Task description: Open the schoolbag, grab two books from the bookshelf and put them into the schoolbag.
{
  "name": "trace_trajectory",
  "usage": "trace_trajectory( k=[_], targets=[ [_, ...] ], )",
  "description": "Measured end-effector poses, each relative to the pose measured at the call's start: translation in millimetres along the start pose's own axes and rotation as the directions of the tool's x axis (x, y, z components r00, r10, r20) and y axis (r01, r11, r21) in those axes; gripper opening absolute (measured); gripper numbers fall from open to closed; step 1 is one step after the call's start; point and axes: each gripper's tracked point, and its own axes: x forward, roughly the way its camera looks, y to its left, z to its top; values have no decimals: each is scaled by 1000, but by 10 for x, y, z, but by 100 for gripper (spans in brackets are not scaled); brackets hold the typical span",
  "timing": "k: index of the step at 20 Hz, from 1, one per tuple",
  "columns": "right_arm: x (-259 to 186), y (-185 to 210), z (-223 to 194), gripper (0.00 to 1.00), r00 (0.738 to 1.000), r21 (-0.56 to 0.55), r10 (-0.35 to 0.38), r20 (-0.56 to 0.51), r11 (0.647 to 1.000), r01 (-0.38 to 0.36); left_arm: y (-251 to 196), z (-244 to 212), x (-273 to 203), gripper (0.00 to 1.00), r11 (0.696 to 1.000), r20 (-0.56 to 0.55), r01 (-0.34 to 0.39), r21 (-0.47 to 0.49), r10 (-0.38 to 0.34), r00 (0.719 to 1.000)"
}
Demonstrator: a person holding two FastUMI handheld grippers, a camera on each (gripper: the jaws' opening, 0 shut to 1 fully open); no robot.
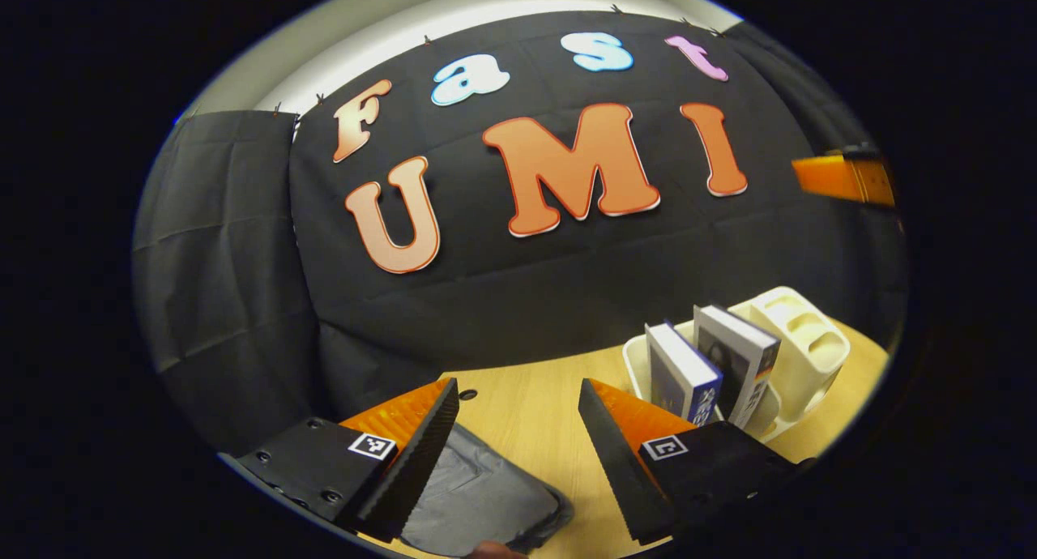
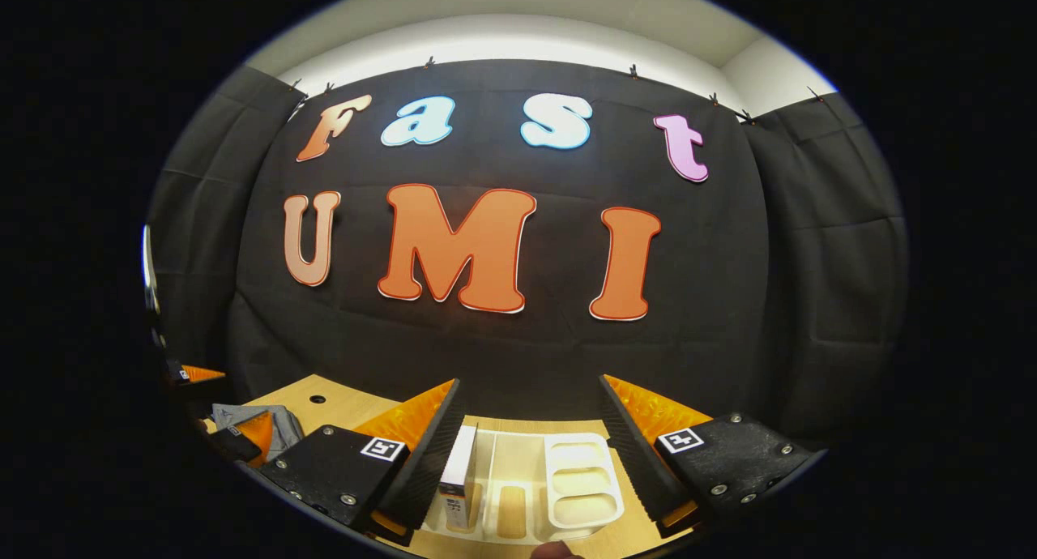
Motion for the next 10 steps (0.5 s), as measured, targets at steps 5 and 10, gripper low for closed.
trace_trajectory(
  k=[5,10],
  targets=[
    [47,-255,-172,97,1000,-23,16,-9,1000,-16,-118,-740,31,98,994,-128,-28,108,42,991],
    [78,-558,-298,97,1000,-11,-15,-16,1000,15,-253,-1351,9,97,924,-186,-3,383,80,979]
  ],
)
